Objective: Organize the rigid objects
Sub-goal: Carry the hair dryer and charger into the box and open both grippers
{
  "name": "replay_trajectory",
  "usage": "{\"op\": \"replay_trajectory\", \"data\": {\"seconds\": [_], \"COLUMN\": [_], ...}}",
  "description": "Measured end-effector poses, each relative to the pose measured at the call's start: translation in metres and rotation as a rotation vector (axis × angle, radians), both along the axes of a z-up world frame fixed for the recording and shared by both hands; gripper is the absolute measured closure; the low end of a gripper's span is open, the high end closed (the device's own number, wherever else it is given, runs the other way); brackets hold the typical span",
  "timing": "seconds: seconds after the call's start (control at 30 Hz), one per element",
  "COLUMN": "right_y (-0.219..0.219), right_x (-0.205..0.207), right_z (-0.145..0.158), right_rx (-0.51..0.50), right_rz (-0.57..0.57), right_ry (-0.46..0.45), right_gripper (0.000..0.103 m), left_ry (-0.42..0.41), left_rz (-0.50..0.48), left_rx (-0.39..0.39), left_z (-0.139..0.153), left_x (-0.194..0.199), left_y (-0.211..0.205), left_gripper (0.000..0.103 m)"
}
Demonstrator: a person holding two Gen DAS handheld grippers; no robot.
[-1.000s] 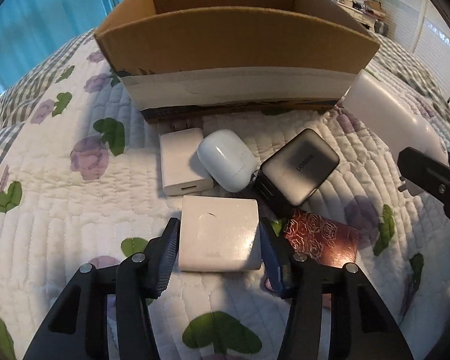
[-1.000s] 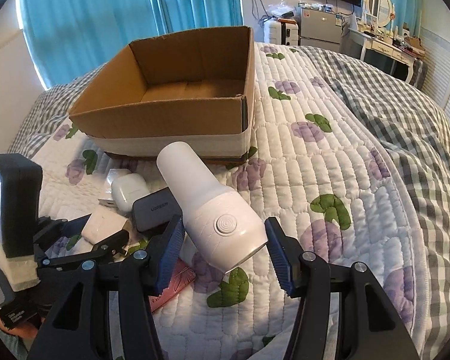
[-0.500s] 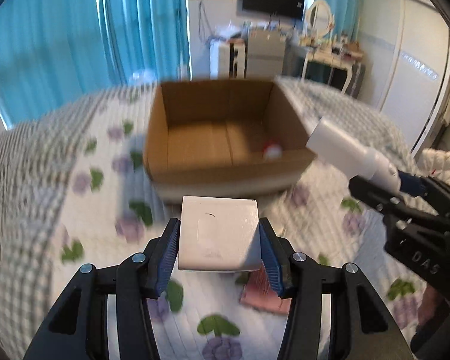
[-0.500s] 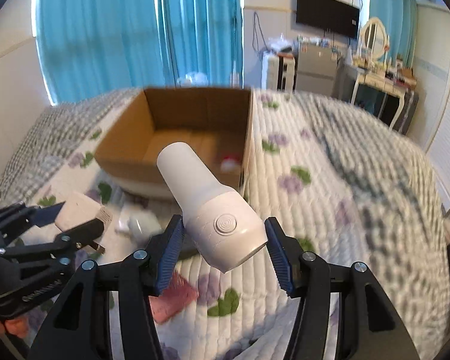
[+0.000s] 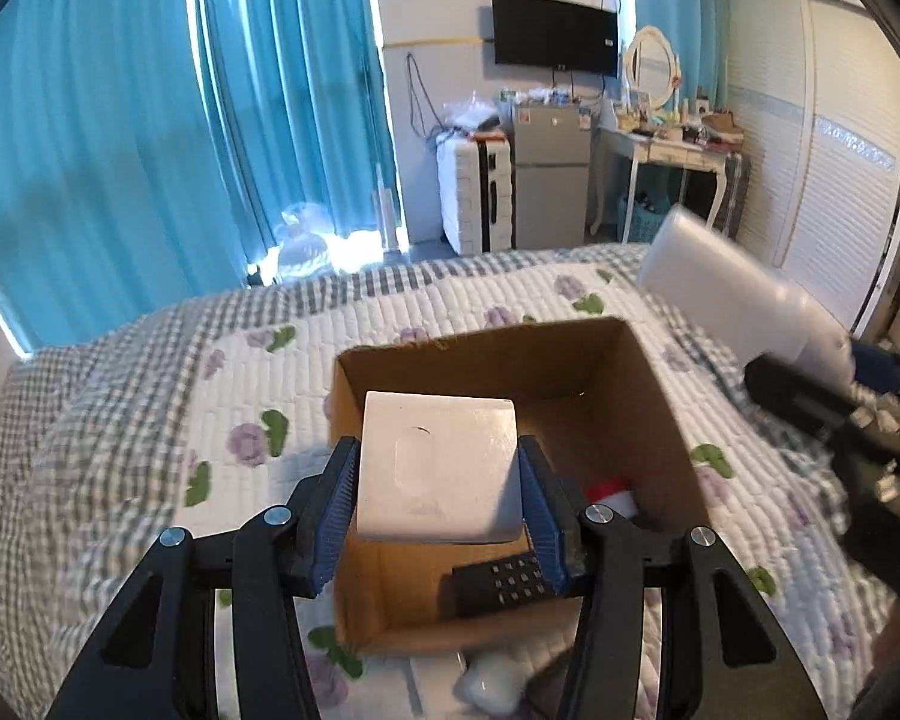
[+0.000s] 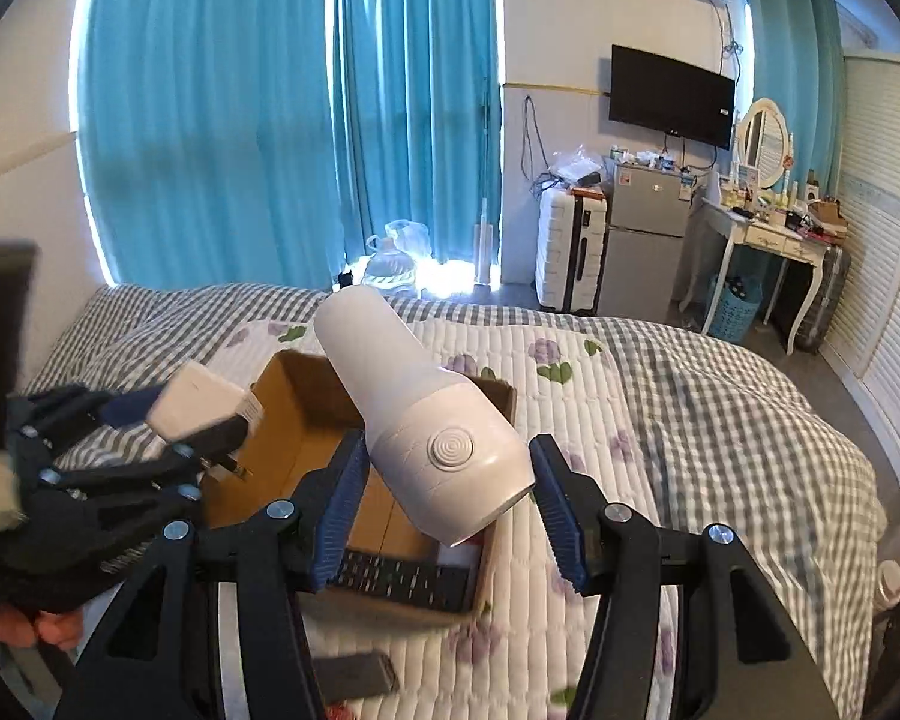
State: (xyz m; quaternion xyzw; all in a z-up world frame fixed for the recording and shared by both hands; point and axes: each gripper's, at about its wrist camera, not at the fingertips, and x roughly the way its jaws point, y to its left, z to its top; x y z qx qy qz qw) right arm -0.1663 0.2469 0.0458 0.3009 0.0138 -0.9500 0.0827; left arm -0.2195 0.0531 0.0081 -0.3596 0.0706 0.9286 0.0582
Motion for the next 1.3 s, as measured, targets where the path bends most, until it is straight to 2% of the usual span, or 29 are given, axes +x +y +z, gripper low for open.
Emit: {"op": "replay_trajectory", "data": {"seconds": [0.07,0.23,0.47,0.53,0.63,0.83,1.0,1.2,1.27,1.3], "right_y": [0.000,0.000,0.007,0.010,0.012,0.002,-0.023,-0.033,-0.034,-0.034], "right_x": [-0.015,-0.043,-0.055,-0.055,-0.056,-0.060,-0.082,-0.100,-0.100,-0.098], "right_z": [-0.006,-0.033,-0.061,-0.064,-0.066,-0.062,-0.080,-0.107,-0.108,-0.106], "right_rx": [-0.006,-0.003,-0.010,-0.014,-0.017,0.008,0.102,0.123,0.126,0.120], "right_rz": [0.000,0.009,0.007,0.003,0.003,0.019,0.040,0.036,0.049,0.049], "right_ry": [-0.013,-0.051,-0.090,-0.097,-0.102,-0.091,-0.102,-0.129,-0.119,-0.116], "right_gripper": [0.048,0.048,0.048,0.048,0.048,0.048,0.048,0.048,0.040,0.032], "left_ry": [-0.018,-0.096,-0.144,-0.131,-0.081,-0.034,-0.024,-0.024,-0.025,-0.024], "left_rz": [-0.014,-0.040,-0.076,-0.056,-0.054,-0.004,0.025,0.025,0.018,0.020], "left_rx": [-0.030,-0.030,-0.046,-0.070,-0.062,-0.065,-0.045,-0.027,-0.022,-0.023], "left_z": [-0.020,-0.065,-0.091,-0.087,-0.067,-0.039,-0.036,-0.039,-0.037,-0.035], "left_x": [-0.016,-0.039,-0.041,-0.038,-0.031,-0.029,-0.028,-0.027,-0.027,-0.027], "left_y": [0.005,0.013,0.022,0.025,0.021,0.001,-0.015,-0.021,-0.022,-0.022], "left_gripper": [0.051,0.051,0.048,0.047,0.038,0.038,0.038,0.038,0.038,0.038]}}
